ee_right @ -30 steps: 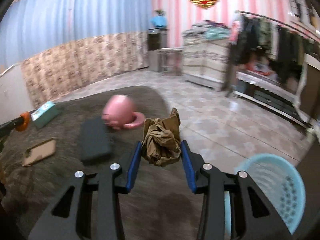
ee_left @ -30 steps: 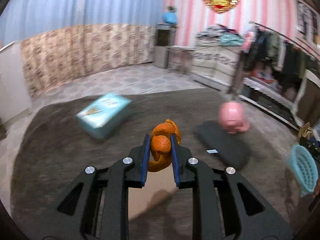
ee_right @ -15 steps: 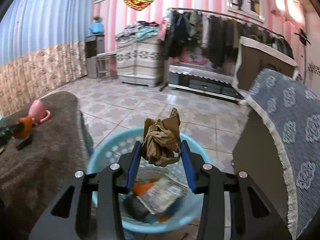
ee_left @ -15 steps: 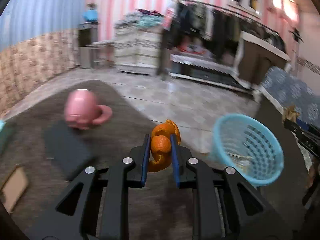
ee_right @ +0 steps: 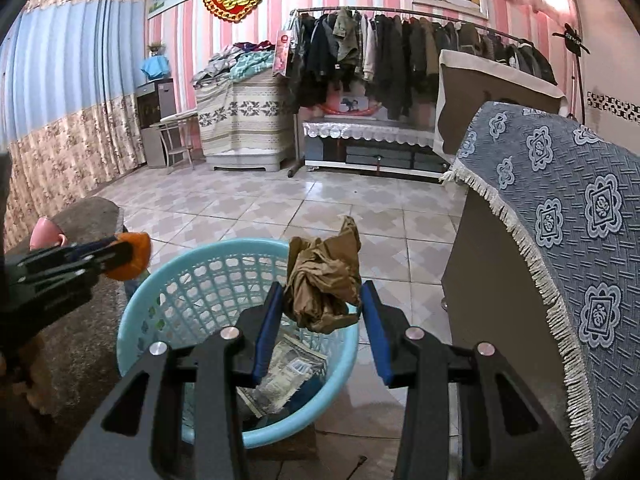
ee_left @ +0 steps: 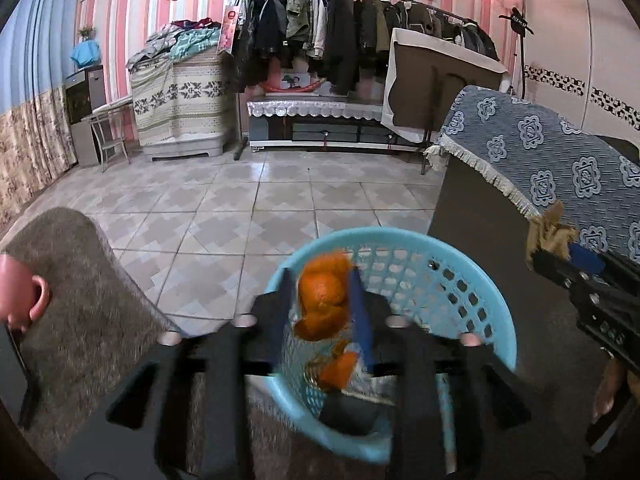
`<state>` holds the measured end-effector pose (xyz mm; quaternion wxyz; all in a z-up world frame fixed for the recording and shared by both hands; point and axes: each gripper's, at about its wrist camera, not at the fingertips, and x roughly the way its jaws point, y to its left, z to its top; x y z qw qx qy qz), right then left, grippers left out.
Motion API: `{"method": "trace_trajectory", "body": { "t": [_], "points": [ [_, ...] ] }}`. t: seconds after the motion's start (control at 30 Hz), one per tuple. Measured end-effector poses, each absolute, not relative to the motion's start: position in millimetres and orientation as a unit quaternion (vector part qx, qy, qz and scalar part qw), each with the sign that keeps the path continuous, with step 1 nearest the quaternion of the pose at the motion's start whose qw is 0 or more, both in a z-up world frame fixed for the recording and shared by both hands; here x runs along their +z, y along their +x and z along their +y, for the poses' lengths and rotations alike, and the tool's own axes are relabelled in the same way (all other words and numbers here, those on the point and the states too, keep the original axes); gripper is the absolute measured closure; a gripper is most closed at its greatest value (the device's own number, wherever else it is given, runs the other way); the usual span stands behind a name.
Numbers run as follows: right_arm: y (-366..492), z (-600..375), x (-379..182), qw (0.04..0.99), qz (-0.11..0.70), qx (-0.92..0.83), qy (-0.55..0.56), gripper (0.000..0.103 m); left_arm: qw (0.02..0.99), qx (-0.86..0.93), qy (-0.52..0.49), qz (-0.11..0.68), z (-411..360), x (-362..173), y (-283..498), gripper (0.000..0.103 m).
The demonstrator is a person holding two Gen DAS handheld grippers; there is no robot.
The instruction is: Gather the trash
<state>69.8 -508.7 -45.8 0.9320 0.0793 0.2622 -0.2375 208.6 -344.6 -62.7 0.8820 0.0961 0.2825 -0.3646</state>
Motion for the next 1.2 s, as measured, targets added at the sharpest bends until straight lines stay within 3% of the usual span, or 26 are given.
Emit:
{"method": "trace_trajectory", "body": {
  "t": [0.03,0.07,0.27,0.37,0.57,0.67,0.73,0.8,0.9,1.2],
  "points": [
    [69,-510,-46,0.932,0.262,-0.238,0.08,0.063,0.885,-0.361,0.098,0.279,-345,-62,210,0.045],
    [67,-512,-48,0.931,0.262,-0.239,0.081,0.063,0.889,-0.354,0.1,0.273,-345,-59,212,0.038],
    [69,-511,-54,0.93,0.267,-0.238,0.089,0.063,0.909,-0.318,0.077,0.258,-316,-42,223,0.015],
    [75,-505,-57,0.93,0.269,-0.231,0.093,0.062,0.917,-0.302,0.066,0.25,-295,-32,223,0.009],
    [102,-493,-66,0.932,0.278,-0.214,0.095,0.058,0.934,-0.269,0.066,0.227,-254,-19,208,0.006],
    [108,-488,-63,0.936,0.268,-0.203,0.103,0.029,0.939,-0.252,0.071,0.221,-234,-12,198,0.006],
    [106,-484,-56,0.938,0.259,-0.206,0.102,0.027,0.942,-0.245,0.066,0.221,-220,-7,191,0.006],
    [104,-481,-50,0.94,0.256,-0.2,0.104,0.015,0.944,-0.235,0.064,0.221,-208,-3,184,0.006],
    [93,-474,-38,0.944,0.239,-0.201,0.104,0.006,0.95,-0.214,0.058,0.22,-187,3,169,0.006],
    [62,-427,-16,0.952,0.223,-0.189,0.091,0.004,0.96,-0.16,0.049,0.223,-132,7,123,0.005]
  ]
}}
